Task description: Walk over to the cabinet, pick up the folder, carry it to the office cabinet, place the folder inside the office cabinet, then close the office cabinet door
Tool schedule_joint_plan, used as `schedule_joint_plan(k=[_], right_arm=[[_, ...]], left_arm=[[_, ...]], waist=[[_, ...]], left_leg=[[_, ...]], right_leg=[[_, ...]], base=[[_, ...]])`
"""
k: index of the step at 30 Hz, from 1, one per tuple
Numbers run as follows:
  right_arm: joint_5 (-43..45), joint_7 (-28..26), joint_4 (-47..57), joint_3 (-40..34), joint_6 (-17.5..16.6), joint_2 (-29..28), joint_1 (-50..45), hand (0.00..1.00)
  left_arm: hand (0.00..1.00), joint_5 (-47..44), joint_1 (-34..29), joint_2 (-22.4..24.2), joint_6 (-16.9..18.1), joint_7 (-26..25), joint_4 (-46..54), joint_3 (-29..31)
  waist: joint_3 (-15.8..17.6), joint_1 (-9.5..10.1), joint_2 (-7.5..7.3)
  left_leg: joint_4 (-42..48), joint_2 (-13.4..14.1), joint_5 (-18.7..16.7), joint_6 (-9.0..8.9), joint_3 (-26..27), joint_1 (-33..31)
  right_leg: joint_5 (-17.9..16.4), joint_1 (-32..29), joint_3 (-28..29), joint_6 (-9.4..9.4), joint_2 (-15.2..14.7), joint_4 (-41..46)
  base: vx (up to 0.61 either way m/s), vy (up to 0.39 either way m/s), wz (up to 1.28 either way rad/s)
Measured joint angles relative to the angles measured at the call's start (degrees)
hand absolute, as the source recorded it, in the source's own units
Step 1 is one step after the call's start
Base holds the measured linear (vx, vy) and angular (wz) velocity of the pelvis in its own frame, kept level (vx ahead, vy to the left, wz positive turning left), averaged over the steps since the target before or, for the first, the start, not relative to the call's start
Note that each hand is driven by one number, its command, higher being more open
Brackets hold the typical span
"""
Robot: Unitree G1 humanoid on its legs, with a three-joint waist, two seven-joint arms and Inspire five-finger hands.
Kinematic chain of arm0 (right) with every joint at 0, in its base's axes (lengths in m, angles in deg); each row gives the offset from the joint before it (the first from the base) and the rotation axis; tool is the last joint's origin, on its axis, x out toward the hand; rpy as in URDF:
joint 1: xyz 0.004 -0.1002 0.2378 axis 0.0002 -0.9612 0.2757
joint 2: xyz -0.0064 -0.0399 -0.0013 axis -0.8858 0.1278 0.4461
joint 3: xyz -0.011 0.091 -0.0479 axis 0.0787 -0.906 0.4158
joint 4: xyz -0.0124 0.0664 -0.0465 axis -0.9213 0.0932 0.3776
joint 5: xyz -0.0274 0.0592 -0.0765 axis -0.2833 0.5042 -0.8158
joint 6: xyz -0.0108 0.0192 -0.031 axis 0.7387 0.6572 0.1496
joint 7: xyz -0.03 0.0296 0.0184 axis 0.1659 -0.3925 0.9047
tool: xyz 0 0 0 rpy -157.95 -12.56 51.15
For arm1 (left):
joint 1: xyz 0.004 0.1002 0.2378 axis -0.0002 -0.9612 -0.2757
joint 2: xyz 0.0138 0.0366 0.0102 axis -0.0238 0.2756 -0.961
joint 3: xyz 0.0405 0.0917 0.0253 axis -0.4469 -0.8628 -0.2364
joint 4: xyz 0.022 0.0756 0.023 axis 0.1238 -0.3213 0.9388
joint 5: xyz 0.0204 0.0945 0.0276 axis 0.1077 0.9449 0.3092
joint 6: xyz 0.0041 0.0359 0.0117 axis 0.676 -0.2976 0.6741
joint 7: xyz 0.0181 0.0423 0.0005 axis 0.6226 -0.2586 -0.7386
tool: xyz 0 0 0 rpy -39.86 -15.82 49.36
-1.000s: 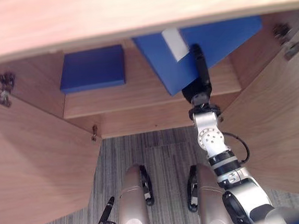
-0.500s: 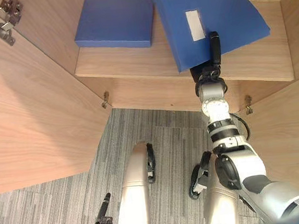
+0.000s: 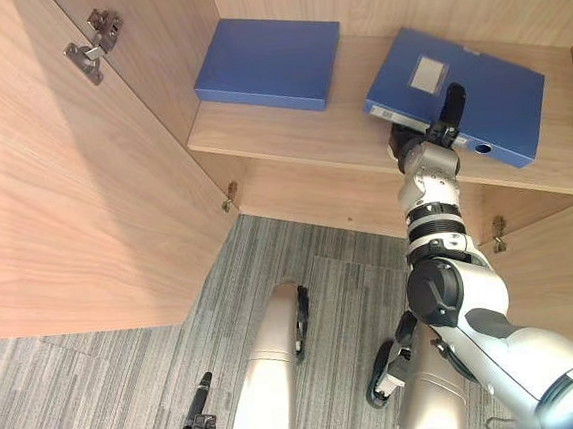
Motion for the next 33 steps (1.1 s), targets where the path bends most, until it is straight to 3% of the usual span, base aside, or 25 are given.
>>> schedule_joint_plan(k=[4, 8, 12, 18, 22, 27, 30, 33], right_arm=[[-6.4, 0.0, -1.6, 0.1, 3.4, 0.2, 0.0, 1.00], [-17.1, -1.9, -5.5, 3.5, 10.9, 2.2, 0.0, 1.00], [-29.7, -7.1, -9.0, 9.4, 18.9, 5.6, 0.1, 1.00], [-51.9, -17.6, -12.9, 16.2, 26.3, 11.3, 0.2, 1.00], [-64.0, -23.1, -13.7, 18.3, 27.2, 14.9, 0.5, 1.00], [-71.5, -24.7, -13.6, 18.2, 27.2, 19.5, 0.4, 1.00], [-79.5, -28.4, -13.6, 18.3, 27.1, 22.8, 0.1, 1.00], [-82.0, -31.5, -13.0, 20.3, 25.2, 25.2, -1.7, 1.00]], left_arm=[[1.00, 1.1, 0.1, 0.0, 0.0, -0.2, -0.6, -0.3], [1.00, 1.5, 0.1, 0.0, 0.0, -0.4, -1.2, -2.0], [1.00, 1.8, 0.1, 0.0, 0.1, 0.3, -2.0, -3.7], [1.00, 2.4, -0.6, -0.4, 0.2, 3.5, -2.1, -3.7], [1.00, 3.9, -1.4, -0.4, 0.2, 5.3, -2.0, -3.7], [1.00, 4.3, -1.4, -0.6, 0.3, 6.5, -2.0, -3.5], [1.00, 4.3, -1.3, -1.4, 0.3, 7.8, -2.0, -3.5], [1.00, 4.4, -1.3, -2.2, 0.5, 9.3, -1.9, -3.5]], waist=[[-0.1, -0.35, 0.03], [-0.4, -0.99, -0.22], [-0.6, -1.45, -0.66], [-0.7, -1.52, -0.73], [-0.5, -1.85, -1.01], [0.7, -2.31, -1.84], [2.0, -2.94, -2.30], [2.6, -3.03, -2.25]], left_leg=[[-0.5, 0.0, 0.1, -0.24, -0.4, 0.5], [-1.6, 0.1, 0.2, -0.34, -0.3, 1.6], [-1.7, 0.5, 0.2, -0.36, -0.4, 1.6], [-1.7, 0.5, 0.2, -0.35, -0.5, 2.3], [-1.7, 0.5, 0.3, -0.13, -0.4, 2.1], [-1.6, 0.9, 0.5, 0.17, 0.1, 1.3], [-1.5, 1.1, 0.5, 0.18, 0.7, 1.3], [-1.4, 1.3, 0.4, 0.16, 0.8, 1.3]], right_leg=[[0.0, 0.9, -0.6, -0.07, 0.1, -0.6], [0.1, 1.7, -0.7, -0.06, 0.3, -1.7], [0.3, 2.0, -0.9, 0.00, 0.6, -2.2], [0.4, 2.9, -1.0, 0.30, 0.6, -2.4], [0.6, 2.6, -0.9, 0.37, 0.7, -2.4], [1.1, 1.3, -0.4, 0.39, 1.0, -2.3], [1.1, 0.9, 0.3, 0.44, 1.1, -2.0], [1.1, 0.7, 0.5, 0.44, 1.3, -1.9]], base=[[0.01, -0.051, 0.02], [0.01, -0.043, -0.02], [0.02, -0.041, -0.03], [0.00, 0.000, 0.00], [0.00, -0.008, 0.00], [0.00, -0.025, -0.06], [0.00, -0.027, -0.05], [0.00, -0.034, -0.04]])
